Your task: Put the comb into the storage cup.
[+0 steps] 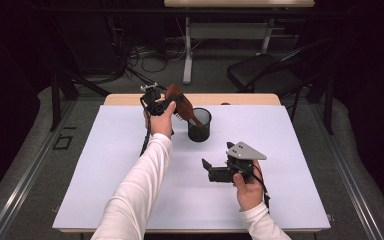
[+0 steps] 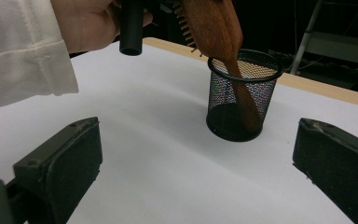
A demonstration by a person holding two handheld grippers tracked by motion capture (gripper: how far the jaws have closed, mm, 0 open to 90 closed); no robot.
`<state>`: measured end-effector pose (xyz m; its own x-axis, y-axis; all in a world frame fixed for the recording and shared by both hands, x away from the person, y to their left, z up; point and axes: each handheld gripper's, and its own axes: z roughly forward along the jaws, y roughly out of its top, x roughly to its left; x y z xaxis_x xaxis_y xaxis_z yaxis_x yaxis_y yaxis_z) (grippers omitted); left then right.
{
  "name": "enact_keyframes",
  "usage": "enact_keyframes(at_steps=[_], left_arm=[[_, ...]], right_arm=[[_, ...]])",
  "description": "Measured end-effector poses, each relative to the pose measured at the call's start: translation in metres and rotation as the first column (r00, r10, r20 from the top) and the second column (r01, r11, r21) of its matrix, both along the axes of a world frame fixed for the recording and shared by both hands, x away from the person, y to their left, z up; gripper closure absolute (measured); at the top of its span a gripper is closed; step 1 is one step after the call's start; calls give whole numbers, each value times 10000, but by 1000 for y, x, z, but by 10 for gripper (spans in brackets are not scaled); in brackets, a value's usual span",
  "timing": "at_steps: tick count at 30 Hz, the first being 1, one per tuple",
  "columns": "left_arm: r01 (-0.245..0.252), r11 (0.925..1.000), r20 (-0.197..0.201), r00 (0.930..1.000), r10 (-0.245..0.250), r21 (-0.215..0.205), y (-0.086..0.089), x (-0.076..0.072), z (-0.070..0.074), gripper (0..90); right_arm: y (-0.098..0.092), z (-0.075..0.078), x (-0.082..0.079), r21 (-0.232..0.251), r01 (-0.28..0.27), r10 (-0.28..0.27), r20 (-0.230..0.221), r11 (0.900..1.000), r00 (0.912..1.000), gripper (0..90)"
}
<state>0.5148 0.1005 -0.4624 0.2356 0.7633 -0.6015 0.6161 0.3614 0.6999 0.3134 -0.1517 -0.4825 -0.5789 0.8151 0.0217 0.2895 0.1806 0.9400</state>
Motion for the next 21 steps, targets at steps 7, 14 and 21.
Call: enact_keyframes(at_steps=[7,14,21], left_arm=[[-68,9999,86,9999,67,128,0,0,0,363],[-210,9995,183,9996,205,237,2,-1,2,323],[-295,9995,269,9992,293,101,3,-2,4,291]], right_arm=[[0,0,0,-21,3,-3,4,10000,10000,12],[0,0,0,-27,12,-12,1,10000,10000,13],[1,-1,0,-49,-22,22,-11,10000,10000,14]])
